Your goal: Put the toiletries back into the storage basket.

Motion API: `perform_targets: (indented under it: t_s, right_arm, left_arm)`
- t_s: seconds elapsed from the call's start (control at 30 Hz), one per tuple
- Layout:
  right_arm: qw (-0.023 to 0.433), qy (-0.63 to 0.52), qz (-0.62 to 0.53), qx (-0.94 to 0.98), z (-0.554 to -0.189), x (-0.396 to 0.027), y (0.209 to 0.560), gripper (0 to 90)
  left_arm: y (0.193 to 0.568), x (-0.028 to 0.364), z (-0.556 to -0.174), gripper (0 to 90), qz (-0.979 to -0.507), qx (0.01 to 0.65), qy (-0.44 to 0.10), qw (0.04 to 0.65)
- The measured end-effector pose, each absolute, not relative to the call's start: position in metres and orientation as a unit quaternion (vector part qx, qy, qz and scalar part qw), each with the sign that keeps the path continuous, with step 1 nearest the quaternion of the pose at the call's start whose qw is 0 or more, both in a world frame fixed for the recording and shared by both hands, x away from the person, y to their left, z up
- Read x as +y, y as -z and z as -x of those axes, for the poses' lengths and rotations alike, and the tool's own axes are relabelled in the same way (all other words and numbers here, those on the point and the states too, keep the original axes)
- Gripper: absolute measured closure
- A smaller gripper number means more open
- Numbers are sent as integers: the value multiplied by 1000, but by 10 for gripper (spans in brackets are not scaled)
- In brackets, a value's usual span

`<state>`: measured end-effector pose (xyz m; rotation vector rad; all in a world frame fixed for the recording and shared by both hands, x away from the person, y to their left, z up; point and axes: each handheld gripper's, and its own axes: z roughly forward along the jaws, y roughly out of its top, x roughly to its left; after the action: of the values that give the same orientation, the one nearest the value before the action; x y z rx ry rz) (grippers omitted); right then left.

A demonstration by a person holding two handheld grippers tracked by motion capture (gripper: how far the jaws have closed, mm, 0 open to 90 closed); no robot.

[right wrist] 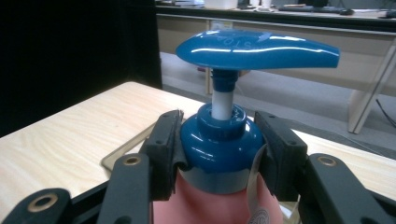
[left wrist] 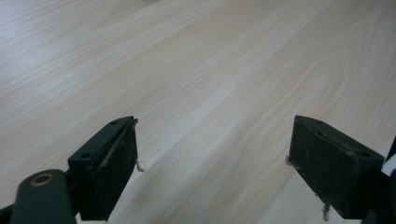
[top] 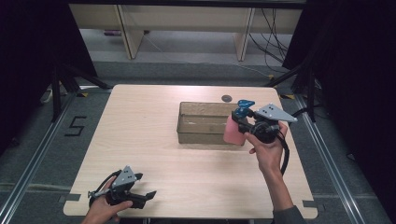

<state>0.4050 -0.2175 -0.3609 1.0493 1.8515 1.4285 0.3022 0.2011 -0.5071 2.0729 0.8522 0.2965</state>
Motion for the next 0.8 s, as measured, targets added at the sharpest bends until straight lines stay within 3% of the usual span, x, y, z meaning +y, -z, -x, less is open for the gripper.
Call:
perform_targets:
  t_s: [0.8]
  right_arm:
    - [300,-528,-416,677,-450,-225,365,535]
  left_arm:
    - [506,201,-302,150,-833,337,-116,422]
